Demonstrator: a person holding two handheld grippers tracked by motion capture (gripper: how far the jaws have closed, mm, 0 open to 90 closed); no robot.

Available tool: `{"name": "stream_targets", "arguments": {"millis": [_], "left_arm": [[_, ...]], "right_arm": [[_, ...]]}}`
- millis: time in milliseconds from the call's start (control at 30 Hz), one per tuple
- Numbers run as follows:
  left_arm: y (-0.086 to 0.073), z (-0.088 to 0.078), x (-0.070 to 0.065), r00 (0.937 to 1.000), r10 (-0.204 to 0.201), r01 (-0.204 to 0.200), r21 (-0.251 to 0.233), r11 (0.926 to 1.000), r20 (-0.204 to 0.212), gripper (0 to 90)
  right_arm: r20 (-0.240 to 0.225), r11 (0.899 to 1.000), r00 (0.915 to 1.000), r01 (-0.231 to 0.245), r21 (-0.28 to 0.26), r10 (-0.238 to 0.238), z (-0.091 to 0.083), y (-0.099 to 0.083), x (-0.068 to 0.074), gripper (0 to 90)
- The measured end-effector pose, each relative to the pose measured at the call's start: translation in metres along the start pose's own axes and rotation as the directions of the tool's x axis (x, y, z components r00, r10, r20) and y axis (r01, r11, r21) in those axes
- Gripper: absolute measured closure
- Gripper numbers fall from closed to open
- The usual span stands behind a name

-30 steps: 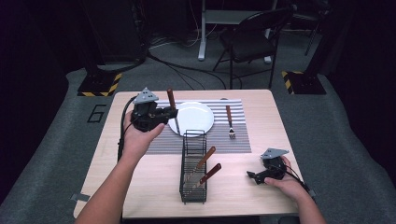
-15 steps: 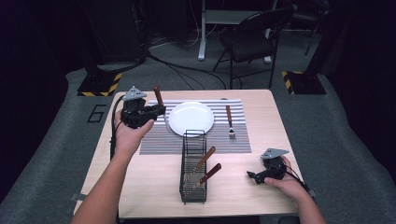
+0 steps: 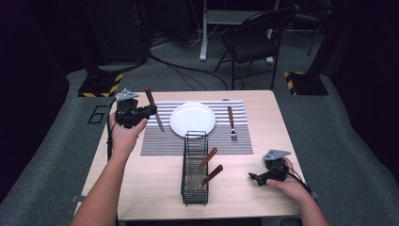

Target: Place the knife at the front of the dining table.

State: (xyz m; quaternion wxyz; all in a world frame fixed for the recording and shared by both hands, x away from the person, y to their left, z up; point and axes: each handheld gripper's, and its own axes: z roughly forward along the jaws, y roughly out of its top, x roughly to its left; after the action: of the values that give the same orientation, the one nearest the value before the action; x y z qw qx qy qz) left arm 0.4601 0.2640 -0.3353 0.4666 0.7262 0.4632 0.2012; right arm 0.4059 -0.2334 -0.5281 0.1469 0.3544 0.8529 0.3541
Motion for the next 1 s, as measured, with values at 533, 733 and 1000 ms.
{"name": "stream_targets", "arguments": {"millis": [533,733,1000], "left_arm": [[-0.031,0.015,0.022,0.9952,-0.031,0.034,0.034,0.9988,-0.093,80.6],[-0.043,0.023,0.029,0.9929,-0.042,0.050,0.074,0.9960,-0.111,80.6],[-0.053,0.029,0.033,0.9918,-0.051,0.065,0.113,0.9915,-0.117,80.7]], "right_arm": [[0.000,1.000,1.0000,0.000,0.000,0.000,0.000,0.000,0.000,0.0],[0.000,1.000,1.0000,0.001,0.000,-0.001,0.000,0.000,0.000,0.0],[-0.001,1.000,1.0000,0.000,0.001,0.000,0.000,0.000,0.000,0.0]]}}
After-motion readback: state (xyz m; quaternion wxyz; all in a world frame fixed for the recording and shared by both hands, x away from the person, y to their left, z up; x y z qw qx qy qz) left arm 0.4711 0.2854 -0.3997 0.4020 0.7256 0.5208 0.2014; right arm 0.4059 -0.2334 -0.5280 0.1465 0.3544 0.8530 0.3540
